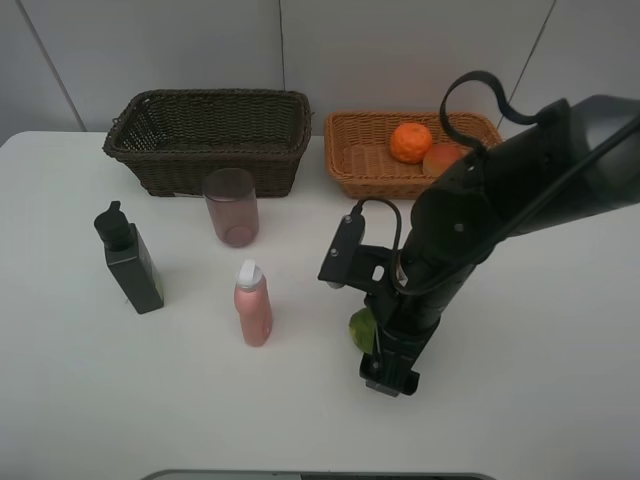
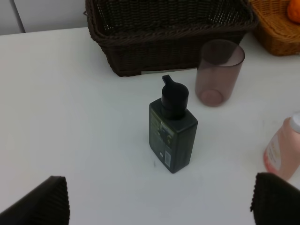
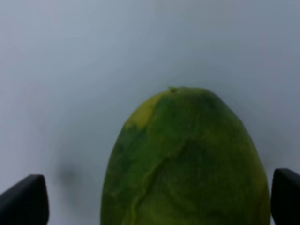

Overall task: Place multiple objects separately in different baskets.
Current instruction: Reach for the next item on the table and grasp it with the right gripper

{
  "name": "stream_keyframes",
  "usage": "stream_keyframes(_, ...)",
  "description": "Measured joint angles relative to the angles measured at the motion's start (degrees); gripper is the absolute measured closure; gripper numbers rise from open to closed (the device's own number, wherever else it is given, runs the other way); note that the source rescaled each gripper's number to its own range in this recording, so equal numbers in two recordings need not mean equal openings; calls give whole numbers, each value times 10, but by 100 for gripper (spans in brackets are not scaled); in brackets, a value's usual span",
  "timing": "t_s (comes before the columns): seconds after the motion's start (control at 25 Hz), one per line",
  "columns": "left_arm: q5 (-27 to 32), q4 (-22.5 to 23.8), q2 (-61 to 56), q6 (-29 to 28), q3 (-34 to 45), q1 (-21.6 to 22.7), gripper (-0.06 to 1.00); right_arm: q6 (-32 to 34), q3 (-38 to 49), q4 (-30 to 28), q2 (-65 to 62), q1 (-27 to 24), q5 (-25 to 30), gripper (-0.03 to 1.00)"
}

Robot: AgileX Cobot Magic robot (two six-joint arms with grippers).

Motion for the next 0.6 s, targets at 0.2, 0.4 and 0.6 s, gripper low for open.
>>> stream_keyframes(0.2,0,0,0,0,0,0,-6,0,0,-1,0,0,-9,-3)
stream_keyframes(0.4,0,0,0,0,0,0,-6,0,0,-4,1,0,-16,59)
stream_keyframes(0.6,0,0,0,0,0,0,-6,0,0,-5,3,0,-15,95)
